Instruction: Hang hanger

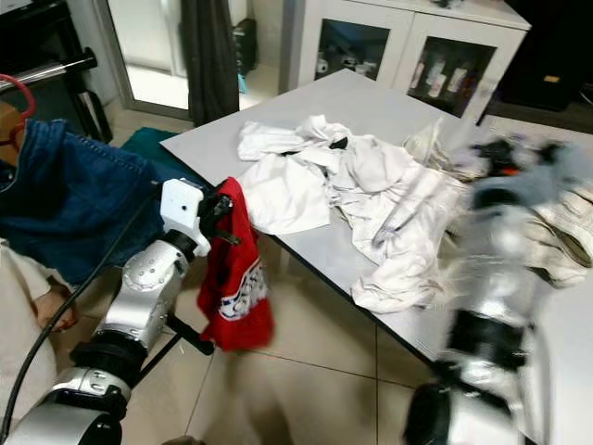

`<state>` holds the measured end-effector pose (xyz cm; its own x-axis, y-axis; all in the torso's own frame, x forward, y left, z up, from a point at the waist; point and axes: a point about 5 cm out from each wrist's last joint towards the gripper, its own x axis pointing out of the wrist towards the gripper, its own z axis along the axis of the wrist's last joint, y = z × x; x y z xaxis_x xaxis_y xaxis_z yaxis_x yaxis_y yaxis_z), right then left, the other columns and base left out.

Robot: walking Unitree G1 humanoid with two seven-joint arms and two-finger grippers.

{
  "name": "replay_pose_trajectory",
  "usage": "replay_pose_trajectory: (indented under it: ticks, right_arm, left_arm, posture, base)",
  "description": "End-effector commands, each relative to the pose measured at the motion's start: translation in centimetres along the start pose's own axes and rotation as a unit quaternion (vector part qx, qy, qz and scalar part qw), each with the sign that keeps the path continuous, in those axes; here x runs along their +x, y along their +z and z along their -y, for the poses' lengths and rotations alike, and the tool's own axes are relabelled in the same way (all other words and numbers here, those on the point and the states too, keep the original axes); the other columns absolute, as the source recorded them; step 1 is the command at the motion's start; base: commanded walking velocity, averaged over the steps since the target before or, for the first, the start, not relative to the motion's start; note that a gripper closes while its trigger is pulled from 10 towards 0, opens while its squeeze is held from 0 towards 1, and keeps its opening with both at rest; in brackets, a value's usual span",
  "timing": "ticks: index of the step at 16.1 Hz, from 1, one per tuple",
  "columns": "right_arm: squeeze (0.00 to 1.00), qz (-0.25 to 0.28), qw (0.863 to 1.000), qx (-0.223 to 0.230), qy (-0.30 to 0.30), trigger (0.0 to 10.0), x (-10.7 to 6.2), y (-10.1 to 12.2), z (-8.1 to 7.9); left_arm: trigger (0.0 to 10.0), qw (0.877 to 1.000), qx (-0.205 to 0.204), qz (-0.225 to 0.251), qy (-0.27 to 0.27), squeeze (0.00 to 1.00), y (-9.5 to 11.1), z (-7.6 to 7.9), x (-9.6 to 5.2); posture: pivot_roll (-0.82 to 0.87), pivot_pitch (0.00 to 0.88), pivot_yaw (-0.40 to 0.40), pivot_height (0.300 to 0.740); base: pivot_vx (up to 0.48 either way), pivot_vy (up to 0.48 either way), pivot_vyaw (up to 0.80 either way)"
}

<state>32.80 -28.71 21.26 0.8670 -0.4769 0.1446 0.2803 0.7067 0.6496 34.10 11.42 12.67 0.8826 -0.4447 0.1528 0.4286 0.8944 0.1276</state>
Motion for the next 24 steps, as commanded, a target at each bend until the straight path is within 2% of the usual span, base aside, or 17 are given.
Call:
replay_pose_trajectory:
  ticks: [1,3,6,7,8,9,10,12,13,14,16,17,18,19,20,22,24]
  right_arm:
    - [0.0,0.041,0.999,0.022,-0.007,10.0,0.8,3.1,-0.4]
    - [0.0,0.062,0.998,0.01,-0.016,10.0,1.2,4.8,-0.3]
    - [0.0,0.093,0.983,-0.16,-0.003,10.0,1.8,7.0,-1.1]
    - [0.0,0.087,0.948,-0.305,0.018,10.0,2.0,6.7,-1.6]
    - [0.0,0.053,0.91,-0.408,0.043,10.0,2.0,5.2,-1.4]
    - [0.0,0.015,0.894,-0.446,0.05,10.0,1.8,3.7,-0.8]
    - [0.0,-0.02,0.865,-0.495,0.073,10.0,1.1,1.8,-0.5]
    - [0.0,-0.048,0.839,-0.532,0.101,10.0,0.1,-0.1,-0.4]
    - [0.0,-0.054,0.833,-0.54,0.106,10.0,-0.1,-0.5,-0.3]
    - [0.0,-0.064,0.806,-0.575,0.123,10.0,-0.7,-1.5,-0.1]
    - [0.0,-0.07,0.778,-0.615,0.108,10.0,-0.9,-2.0,1.3]
    - [0.0,-0.073,0.772,-0.624,0.096,10.0,-0.8,-2.0,1.9]
    - [0.0,-0.08,0.756,-0.647,0.061,10.0,-0.5,-1.6,3.8]
    - [0.0,-0.079,0.728,-0.679,0.038,10.0,-0.3,-1.0,5.1]
    - [0.0,-0.074,0.706,-0.704,0.032,10.0,-0.3,-0.6,5.6]
    - [0.0,-0.075,0.682,-0.727,0.028,10.0,-0.3,-0.1,6.3]
    - [0.0,-0.092,0.638,-0.763,0.053,10.0,-1.1,-0.3,6.8]
  left_arm:
    - [0.0,1.0,0.004,0.029,-0.004,0.0,1.2,0.1,0.5]
    - [0.0,1.0,0.005,0.03,-0.005,0.0,1.3,0.1,0.5]
    - [0.0,0.999,0.006,0.031,-0.007,0.0,1.3,0.1,0.5]
    - [0.0,0.999,0.006,0.031,-0.007,0.0,1.3,0.1,0.5]
    - [0.0,0.999,0.006,0.031,-0.007,0.0,1.3,0.1,0.5]
    - [0.0,0.999,0.007,0.032,-0.007,0.0,1.3,0.1,0.5]
    - [0.0,0.999,0.007,0.033,-0.006,0.0,1.4,0.1,0.5]
    - [0.0,0.999,0.009,0.034,-0.004,0.0,1.4,0.0,0.5]
    - [0.0,0.999,0.009,0.034,-0.004,0.0,1.4,0.0,0.5]
    - [0.0,0.999,0.01,0.034,-0.004,0.0,1.5,-0.1,0.5]
    - [0.0,0.999,0.011,0.035,-0.005,0.0,1.6,-0.1,0.6]
    - [0.0,0.999,0.011,0.036,-0.005,0.0,1.6,-0.1,0.6]
    - [0.0,0.999,0.011,0.036,-0.007,0.0,1.6,-0.1,0.7]
    - [0.0,0.999,0.012,0.037,-0.007,0.0,1.7,-0.1,0.7]
    - [0.0,0.999,0.012,0.037,-0.007,0.0,1.7,-0.1,0.7]
    - [0.0,0.999,0.013,0.036,-0.007,0.0,1.6,-0.1,0.7]
    - [0.0,0.999,0.013,0.035,-0.007,0.0,1.6,-0.1,0.6]
  posture:
    - [-0.02,0.0,-0.054,0.74]
    - [-0.02,0.0,-0.053,0.74]
    - [-0.02,0.0,-0.053,0.74]
    - [-0.02,0.0,-0.053,0.74]
    - [-0.02,0.0,-0.053,0.74]
    - [-0.02,0.0,-0.054,0.74]
    - [-0.01,0.0,-0.055,0.74]
    - [-0.01,0.0,-0.053,0.74]
    - [-0.01,0.0,-0.053,0.74]
    - [-0.02,0.0,-0.051,0.74]
    - [-0.02,0.0,-0.048,0.74]
    - [-0.02,0.0,-0.047,0.74]
    - [-0.02,0.0,-0.047,0.74]
    - [-0.02,0.0,-0.047,0.74]
    - [-0.02,0.0,-0.047,0.74]
    - [-0.02,0.0,-0.046,0.74]
    - [-0.02,0.0,-0.049,0.74]
  base:
    - [0.0,0.0,0.0]
    - [0.0,0.0,0.0]
    - [0.0,0.0,0.0]
    - [0.0,0.0,0.0]
    - [0.0,0.0,0.0]
    - [0.0,0.0,0.0]
    - [0.0,0.0,0.0]
    - [0.0,0.0,0.0]
    - [0.0,0.0,0.0]
    - [0.0,0.0,0.0]
    - [0.0,0.0,0.0]
    - [0.0,0.0,0.0]
    - [0.0,0.0,0.0]
    - [0.0,0.0,0.0]
    - [0.0,0.0,0.0]
    - [0.0,0.0,0.0]
    - [0.0,0.0,0.0]
